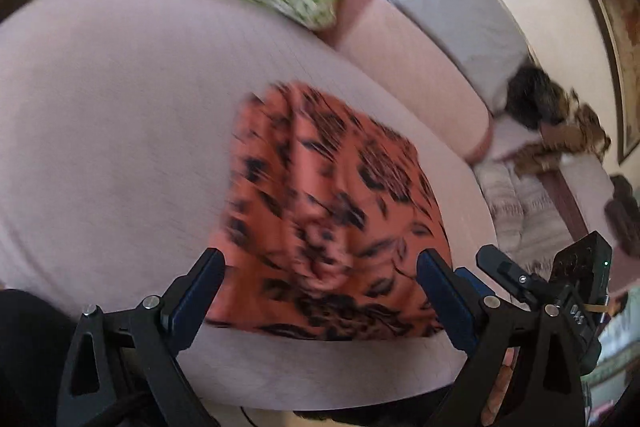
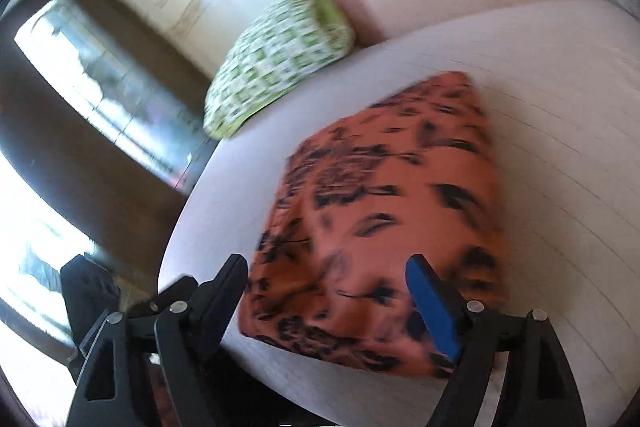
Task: Fold small clothes
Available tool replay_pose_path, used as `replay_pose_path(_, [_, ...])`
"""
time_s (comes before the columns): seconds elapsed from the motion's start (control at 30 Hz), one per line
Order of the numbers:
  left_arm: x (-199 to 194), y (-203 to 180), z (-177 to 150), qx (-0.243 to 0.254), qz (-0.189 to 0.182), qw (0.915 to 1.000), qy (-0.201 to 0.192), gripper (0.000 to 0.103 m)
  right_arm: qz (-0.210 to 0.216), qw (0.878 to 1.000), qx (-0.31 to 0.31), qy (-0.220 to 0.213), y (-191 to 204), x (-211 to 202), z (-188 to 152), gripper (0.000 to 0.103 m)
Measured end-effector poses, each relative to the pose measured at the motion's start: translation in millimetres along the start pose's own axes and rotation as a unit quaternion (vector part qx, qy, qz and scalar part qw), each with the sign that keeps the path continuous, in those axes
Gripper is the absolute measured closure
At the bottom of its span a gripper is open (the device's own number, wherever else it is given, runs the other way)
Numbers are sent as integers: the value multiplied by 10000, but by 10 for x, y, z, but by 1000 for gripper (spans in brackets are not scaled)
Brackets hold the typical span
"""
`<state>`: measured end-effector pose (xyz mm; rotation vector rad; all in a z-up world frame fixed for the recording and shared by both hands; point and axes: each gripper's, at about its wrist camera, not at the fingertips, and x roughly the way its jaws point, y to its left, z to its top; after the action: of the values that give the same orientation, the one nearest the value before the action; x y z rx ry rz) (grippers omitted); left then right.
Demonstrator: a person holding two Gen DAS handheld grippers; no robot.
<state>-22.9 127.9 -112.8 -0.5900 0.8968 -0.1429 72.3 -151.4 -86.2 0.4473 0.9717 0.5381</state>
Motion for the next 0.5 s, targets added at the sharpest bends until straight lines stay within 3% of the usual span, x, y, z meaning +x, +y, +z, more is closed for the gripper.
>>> replay_pose_path(0.1, [236, -25, 27, -254, 80, 9994, 224, 7, 18, 9997, 258, -41, -147, -65, -72, 19])
replay_pose_path(0.13, [290, -27, 38, -306, 80, 9991, 290, 12, 30, 9997, 248, -45, -139, -66, -84, 19])
replay_pose_path(0.17, [387, -19, 66, -368, 84, 9982, 459, 22, 46, 9997, 229, -43, -144, -81, -122, 19])
replay_pose_path(0.23, [656, 89, 119, -759, -49, 9910, 1102, 83, 68, 9997, 212, -27, -196, -100, -192, 19])
replay_pose_path(0.3, [664, 226, 151, -1181, -224, 9859, 1164, 89, 75, 9997, 228, -27, -192, -78, -171, 19])
replay_pose_path(0.37, [389, 141, 202, -881, -62, 9940, 652, 91, 74, 9998, 194, -56, -167, -99, -148, 19])
replay_pose_path(0.4, [65, -65, 218, -295, 158, 9994, -21, 91, 64, 9998, 168, -77, -148, -109, -154, 19])
replay_pose_path(0.43, [-162, -255, 186, 252, 363, 9979, -470, 91, 64, 9998, 136, -113, -138, -136, -134, 19])
replay_pose_path(0.5, [-388, -500, 47, 1091, 823, 9864, -913, 91, 52, 9998, 97, -146, -125, -180, -95, 19])
